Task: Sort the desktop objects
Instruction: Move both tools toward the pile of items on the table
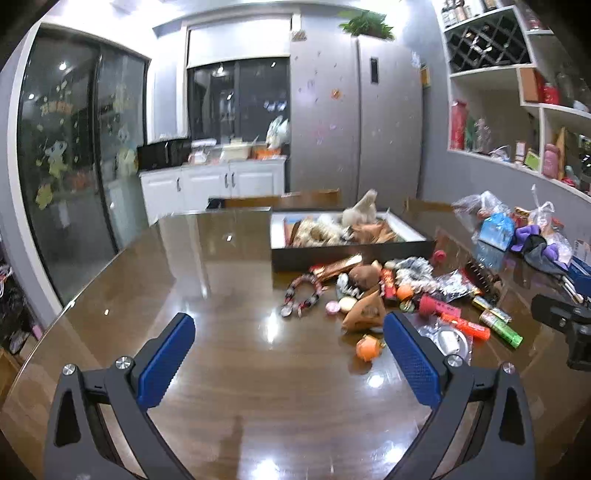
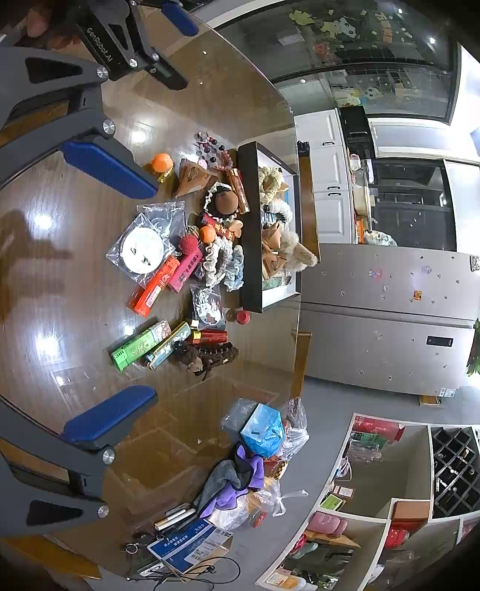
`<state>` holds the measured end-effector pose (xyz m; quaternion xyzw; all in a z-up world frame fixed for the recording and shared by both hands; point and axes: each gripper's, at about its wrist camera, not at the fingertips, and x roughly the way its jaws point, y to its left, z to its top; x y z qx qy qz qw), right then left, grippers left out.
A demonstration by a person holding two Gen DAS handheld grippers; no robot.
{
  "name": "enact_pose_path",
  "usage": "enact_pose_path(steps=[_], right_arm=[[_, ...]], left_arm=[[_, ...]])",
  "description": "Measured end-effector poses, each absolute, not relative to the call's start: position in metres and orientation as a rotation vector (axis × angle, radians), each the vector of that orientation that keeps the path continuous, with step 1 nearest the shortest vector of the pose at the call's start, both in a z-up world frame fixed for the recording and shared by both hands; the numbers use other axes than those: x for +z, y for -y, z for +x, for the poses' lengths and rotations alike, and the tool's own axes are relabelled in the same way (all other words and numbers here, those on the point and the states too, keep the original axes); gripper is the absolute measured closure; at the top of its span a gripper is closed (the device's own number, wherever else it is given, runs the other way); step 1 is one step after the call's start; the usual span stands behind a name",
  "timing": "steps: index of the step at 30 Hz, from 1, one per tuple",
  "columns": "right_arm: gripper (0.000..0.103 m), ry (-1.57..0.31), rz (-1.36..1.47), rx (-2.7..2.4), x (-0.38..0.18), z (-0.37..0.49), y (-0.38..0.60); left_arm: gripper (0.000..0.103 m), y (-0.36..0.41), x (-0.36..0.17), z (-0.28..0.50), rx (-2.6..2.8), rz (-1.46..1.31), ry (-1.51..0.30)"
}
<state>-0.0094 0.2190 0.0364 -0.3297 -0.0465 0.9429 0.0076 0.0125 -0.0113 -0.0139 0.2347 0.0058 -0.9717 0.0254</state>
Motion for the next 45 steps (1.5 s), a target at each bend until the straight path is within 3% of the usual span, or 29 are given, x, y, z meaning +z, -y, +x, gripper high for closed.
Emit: enact_pose_path(steps=[7,18,31,36,45], right_arm=[[0.0,0.146,-1.039,2.949,0.034,-0.011,-0.219],[0.0,0.143,-1.074,3.0,0.028,-0.026,-0.204],[0.0,0.125,-1.162,3.024,0.017,-0.069,-0.195],[0.0,0.08,-1.216,3.032,0.005,-0.095,-0.201],[0.0,0.065,-1.314,3.049,-0.015,-0.131,-0.2]], left_arm=[[0.0,-0.002,-0.02,0.011,-3.033,0.737,0.069],[0.0,0.015,-0.027,-0.004,-3.031,0.89,-0.096],[0.0,0.006,-0.042,-0.055,-3.058,1.086,-0.124],[0.0,-0.012,-0.047,-0.083,-3.091,1.163,-0.008],[0.0,-0.031,-0.067,-0.137,-3.115,1.345,0.035]])
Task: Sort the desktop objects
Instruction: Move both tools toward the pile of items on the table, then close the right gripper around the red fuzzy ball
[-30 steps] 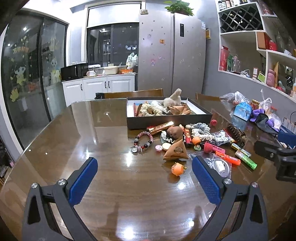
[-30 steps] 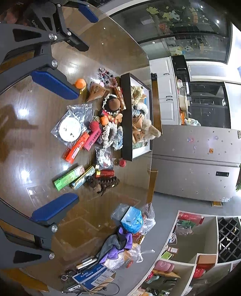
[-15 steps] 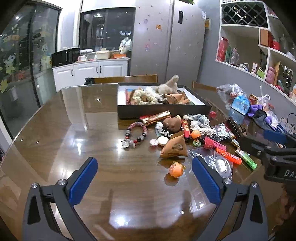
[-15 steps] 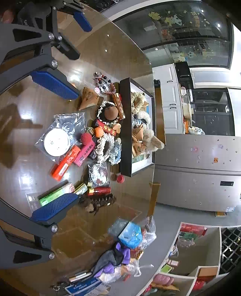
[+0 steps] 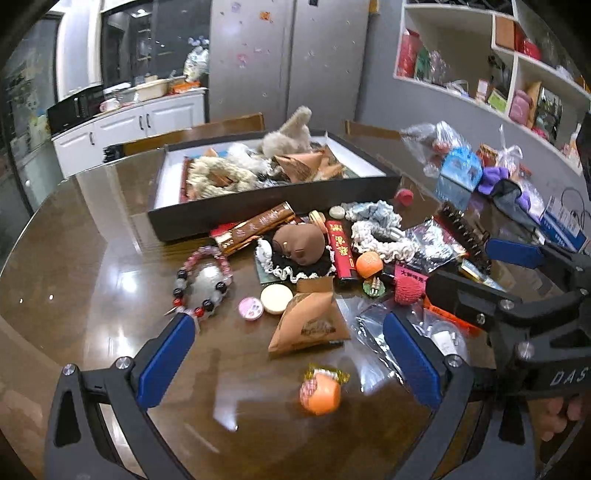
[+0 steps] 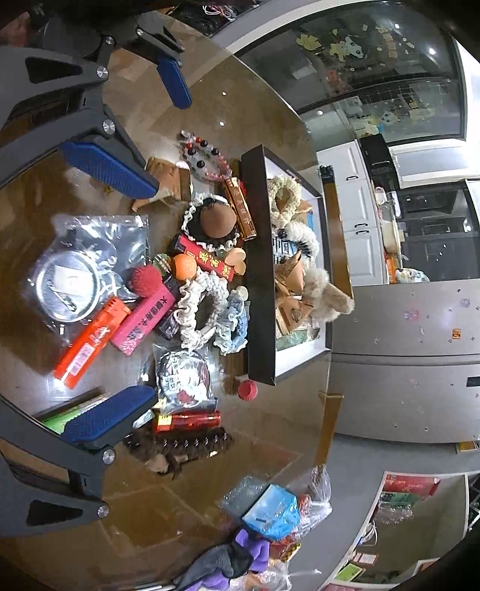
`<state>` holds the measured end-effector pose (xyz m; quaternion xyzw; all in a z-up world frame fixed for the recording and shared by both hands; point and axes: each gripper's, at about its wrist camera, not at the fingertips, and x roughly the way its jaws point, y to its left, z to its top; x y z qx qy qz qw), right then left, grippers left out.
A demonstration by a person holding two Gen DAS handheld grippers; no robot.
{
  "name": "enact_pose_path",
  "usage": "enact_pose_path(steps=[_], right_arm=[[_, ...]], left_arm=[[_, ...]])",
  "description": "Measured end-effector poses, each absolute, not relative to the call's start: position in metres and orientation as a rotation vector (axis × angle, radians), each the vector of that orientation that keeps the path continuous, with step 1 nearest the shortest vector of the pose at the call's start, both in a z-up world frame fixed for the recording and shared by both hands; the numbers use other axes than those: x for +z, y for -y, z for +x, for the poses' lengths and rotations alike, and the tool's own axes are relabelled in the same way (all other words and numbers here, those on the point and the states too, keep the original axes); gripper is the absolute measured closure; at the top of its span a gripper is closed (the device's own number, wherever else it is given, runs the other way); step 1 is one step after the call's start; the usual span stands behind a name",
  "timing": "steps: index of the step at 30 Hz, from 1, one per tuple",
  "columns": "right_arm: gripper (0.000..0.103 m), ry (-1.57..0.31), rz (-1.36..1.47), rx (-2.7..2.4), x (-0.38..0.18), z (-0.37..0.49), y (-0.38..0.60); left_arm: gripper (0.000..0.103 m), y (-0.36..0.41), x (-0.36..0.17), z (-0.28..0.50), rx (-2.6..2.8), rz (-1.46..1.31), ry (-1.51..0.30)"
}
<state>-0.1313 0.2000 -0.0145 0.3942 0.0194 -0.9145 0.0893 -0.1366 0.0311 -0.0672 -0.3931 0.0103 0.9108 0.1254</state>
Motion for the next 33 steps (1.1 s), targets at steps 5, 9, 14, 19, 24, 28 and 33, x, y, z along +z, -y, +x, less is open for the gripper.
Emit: enact_pose_path(steps=[5,9,14,19,24,28,33], right_arm=[[0.0,-0.058,1.222,-2.693,-0.027,-0.149,-0.2],[0.0,-0.066,1.264,-2.672,-0.037,-0.158,-0.199],[0.001,-0.102,1.321,-2.655,-0.051,-0.169,-0.194],[0.005,-0.052,1.349,-2.616,-0.06,-0.173,-0.195],[0.014,-0.049,1.362,-2.617,-0.062,-0.175,-0.197],[0.04,-0.095,1.377,-2.641,-0.065,-0.177,-0.196],[0.055,-0.137,1.362,-2.649,-0.064,-0.176,-0.193]], left_arm=[[0.0,-0.039,-0.08,-0.156,2.611,-1.182,-0.079],[0.001,-0.042,-0.09,-0.169,2.569,-1.25,-0.101],[0.002,-0.049,-0.099,-0.177,2.536,-1.318,-0.209],[0.006,-0.048,-0.099,-0.178,2.518,-1.314,-0.192],[0.028,-0.052,-0.095,-0.172,2.499,-1.263,-0.211],[0.047,-0.051,-0.092,-0.17,2.521,-1.25,-0.197],[0.048,-0.038,-0.091,-0.173,2.549,-1.262,-0.136]])
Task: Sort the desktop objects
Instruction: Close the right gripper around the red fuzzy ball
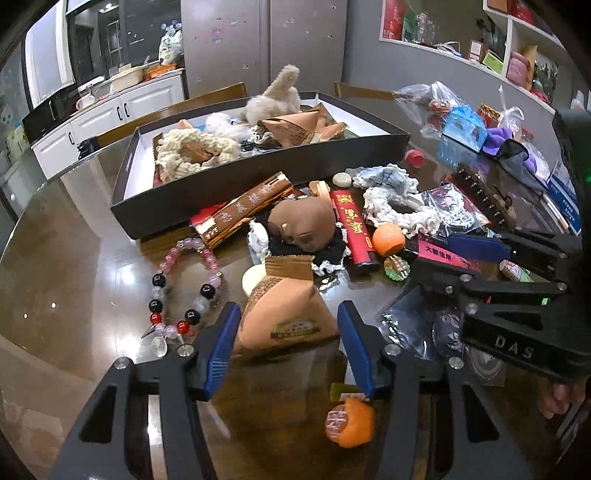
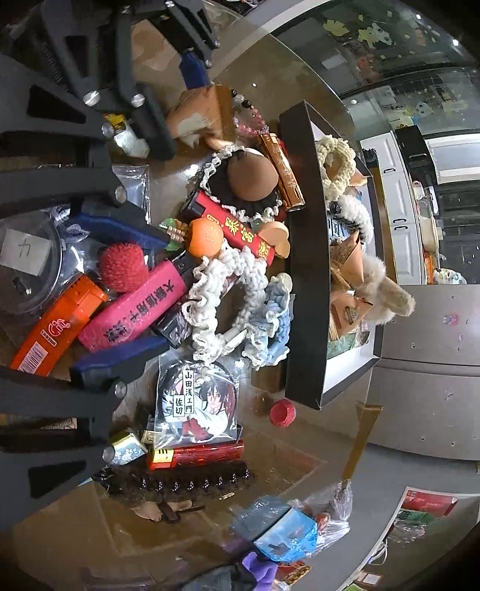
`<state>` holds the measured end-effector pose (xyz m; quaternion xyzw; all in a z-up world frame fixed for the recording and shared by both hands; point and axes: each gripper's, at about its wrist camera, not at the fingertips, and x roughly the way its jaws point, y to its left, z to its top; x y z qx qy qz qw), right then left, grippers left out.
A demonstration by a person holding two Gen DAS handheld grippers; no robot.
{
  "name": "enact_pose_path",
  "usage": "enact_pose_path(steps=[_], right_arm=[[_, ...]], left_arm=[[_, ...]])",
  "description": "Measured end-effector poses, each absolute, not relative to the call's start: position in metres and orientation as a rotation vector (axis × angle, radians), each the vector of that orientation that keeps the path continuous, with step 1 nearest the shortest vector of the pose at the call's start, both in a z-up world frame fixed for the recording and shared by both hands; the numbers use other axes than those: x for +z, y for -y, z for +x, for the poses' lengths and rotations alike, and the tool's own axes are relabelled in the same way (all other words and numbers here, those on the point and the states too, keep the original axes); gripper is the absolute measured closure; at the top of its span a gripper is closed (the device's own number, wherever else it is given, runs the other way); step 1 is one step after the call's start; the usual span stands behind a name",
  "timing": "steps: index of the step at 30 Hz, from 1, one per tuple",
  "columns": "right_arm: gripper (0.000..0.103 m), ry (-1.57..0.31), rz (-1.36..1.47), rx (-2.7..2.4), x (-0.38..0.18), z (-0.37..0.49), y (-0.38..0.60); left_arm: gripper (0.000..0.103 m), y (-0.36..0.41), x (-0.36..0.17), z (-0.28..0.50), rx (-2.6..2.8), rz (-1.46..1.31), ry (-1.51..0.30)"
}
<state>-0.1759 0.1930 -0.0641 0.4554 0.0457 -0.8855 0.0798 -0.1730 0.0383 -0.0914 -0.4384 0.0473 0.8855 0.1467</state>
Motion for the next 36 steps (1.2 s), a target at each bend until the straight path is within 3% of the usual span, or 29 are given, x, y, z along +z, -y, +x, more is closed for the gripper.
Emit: enact_pose_path(steps=[5,22,30,36], right_arm=[[0.066,-0.09,1.357,-2.646,-0.0624,-0.1761,-0.1993],[0.067,-0.137,1.325,-2.657,-0.064,-0.1674,-0.2023],[0.065,-0.331,1.306,-2.614,-0.0617,-0.1678,-0.1942],[0.065,-0.311,1.317,-2.548,-0.061,-0.1721,-0.2016]], left_arm=[[0.048,-0.0339,-0.0916,-0.1716,2.556,-1.262,-0.114],[0.048,-0.029,-0.0883,-0.1685,2.575,-1.246,-0.088],[0.048,-0.0301,-0.0881,-0.167,2.565,-1.241,-0.088],[0.048,-0.0298,-0.0887,-0.1671,2.56,-1.241,-0.082]])
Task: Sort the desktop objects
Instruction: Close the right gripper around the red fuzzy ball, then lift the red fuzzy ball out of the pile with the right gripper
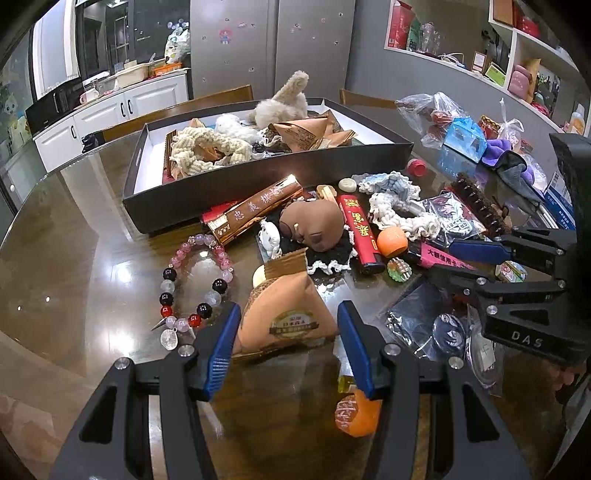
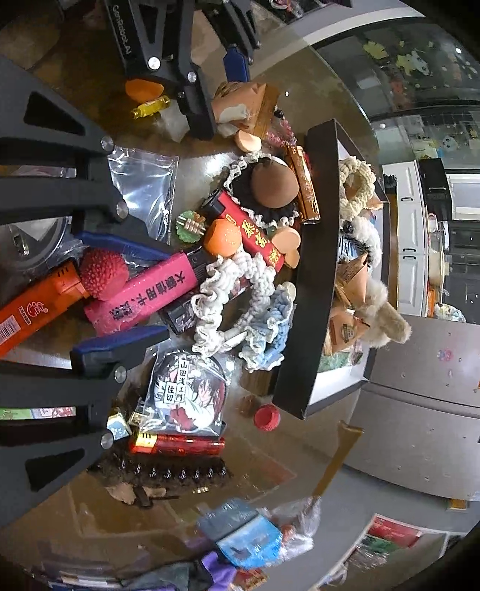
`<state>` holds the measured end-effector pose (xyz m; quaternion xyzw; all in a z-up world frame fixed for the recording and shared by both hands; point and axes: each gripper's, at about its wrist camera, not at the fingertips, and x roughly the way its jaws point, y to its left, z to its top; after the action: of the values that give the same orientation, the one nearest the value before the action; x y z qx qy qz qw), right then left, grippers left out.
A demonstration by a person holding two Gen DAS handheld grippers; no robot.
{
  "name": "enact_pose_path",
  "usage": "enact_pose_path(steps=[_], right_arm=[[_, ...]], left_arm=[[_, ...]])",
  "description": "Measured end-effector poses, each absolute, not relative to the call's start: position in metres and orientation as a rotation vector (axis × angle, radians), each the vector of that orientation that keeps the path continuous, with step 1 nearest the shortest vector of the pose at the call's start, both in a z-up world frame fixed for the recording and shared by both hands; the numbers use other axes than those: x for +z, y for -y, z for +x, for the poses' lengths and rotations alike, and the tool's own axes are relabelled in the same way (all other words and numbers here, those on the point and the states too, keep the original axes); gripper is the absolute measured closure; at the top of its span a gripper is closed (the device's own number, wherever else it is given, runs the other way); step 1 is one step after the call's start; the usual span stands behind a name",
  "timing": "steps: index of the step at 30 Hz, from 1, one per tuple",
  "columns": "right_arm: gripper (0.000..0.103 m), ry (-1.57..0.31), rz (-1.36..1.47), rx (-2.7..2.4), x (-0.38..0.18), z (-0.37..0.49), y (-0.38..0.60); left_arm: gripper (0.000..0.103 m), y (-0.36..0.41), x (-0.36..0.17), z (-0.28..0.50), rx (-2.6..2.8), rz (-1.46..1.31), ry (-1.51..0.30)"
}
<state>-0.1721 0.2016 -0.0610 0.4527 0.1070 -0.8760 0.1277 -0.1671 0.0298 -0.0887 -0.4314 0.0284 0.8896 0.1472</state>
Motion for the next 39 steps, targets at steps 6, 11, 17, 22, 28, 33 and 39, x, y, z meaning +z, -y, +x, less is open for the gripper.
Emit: enact_pose_path(steps=[6,11,17,22,28,33,39], right_arm=[[0.056,-0.234,1.345,-2.526,-0.062,-0.176,-0.211],[0.055,-0.263,1.369,-2.476,-0.062,-0.182,-0.21],[0.054,-0.28,1.38,-2.403,-0.061,-0.18,-0.212],[0.056,-0.298,1.352,-2.426,-0.062,-0.175,-0.211],[0.074,-0.277,1.333,-2.484,-0.062,-0.17,-0.212],[0.077,-0.297,1.326,-2.514,-0.061,-0.168,-0.209],[0.078,-0.246,1.324,-2.548,-0.056,-0.167,-0.217]], left_arm=[[0.048,-0.031,-0.088,-0.167,2.558,-1.239,-0.077],[0.048,-0.032,-0.087,-0.166,2.55,-1.23,-0.074],[0.048,-0.028,-0.088,-0.168,2.552,-1.237,-0.06],[0.048,-0.027,-0.088,-0.169,2.559,-1.237,-0.062],[0.048,-0.026,-0.088,-0.17,2.564,-1.238,-0.053],[0.048,-0.025,-0.087,-0.17,2.568,-1.231,-0.054],[0.048,-0.024,-0.086,-0.169,2.569,-1.232,-0.052]])
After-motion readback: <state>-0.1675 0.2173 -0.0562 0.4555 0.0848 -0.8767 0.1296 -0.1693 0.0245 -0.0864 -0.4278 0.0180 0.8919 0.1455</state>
